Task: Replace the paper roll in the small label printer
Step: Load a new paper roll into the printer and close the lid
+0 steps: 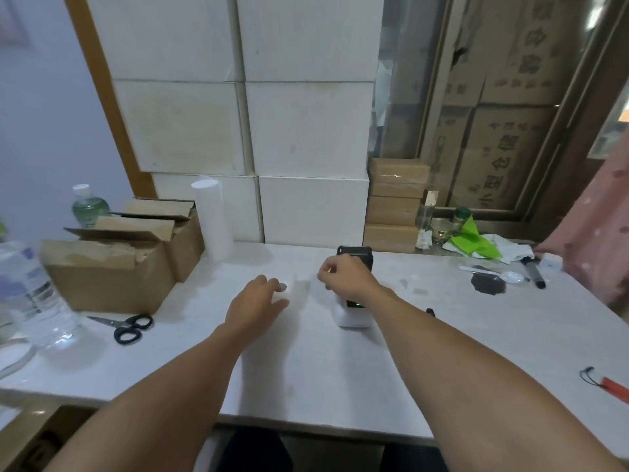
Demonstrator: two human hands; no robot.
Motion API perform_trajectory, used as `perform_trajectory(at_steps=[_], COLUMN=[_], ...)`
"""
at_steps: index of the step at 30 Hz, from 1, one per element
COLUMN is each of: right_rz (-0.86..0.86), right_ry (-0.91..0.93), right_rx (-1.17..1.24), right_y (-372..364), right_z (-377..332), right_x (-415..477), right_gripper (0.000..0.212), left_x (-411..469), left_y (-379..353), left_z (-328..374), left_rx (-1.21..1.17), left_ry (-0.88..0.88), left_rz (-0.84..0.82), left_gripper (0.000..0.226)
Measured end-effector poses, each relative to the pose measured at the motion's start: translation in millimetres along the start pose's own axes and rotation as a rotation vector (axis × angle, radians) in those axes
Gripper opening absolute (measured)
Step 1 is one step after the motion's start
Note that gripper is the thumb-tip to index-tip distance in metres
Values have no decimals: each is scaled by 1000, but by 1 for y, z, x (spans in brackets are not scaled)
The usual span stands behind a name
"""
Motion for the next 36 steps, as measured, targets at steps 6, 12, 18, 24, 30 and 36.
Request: perform_trajectory(at_steps=[6,12,18,24,30,36], right_rz=[-77,-274,-357,-405,-494,-523], right_ry=[51,151,157,115,91,33], right_rx=[15,-22,-47,-133,159,364], right_y=[3,26,55,83,94,104], right_z=[-8,-29,-38,-38,-29,-10], right_x=[4,4,-1,-10,-18,-23], right_gripper=[12,23,28,27,8,4], left_x=[19,43,63,69,71,72], left_y=[5,42,72,73,63,57], left_z=[-8,5,35,55,66,73], left_rx=[-152,-575,-667,-846,-1177,-1410], left_ry=[20,46,-65,-41,-19,-5], left_rz=[-68,-254,-462,-543,-563,-510], left_gripper=[22,16,13,34,38,84])
Point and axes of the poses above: each hand's wrist, its own x-axis towards the middle knuckle, its own y-axis out of the back of the hand, z = x × y, the point moved 2 cm from there along x, towards the middle knuckle, and after that the axes turned 10 degrees about -y, right-handed, at the moved point
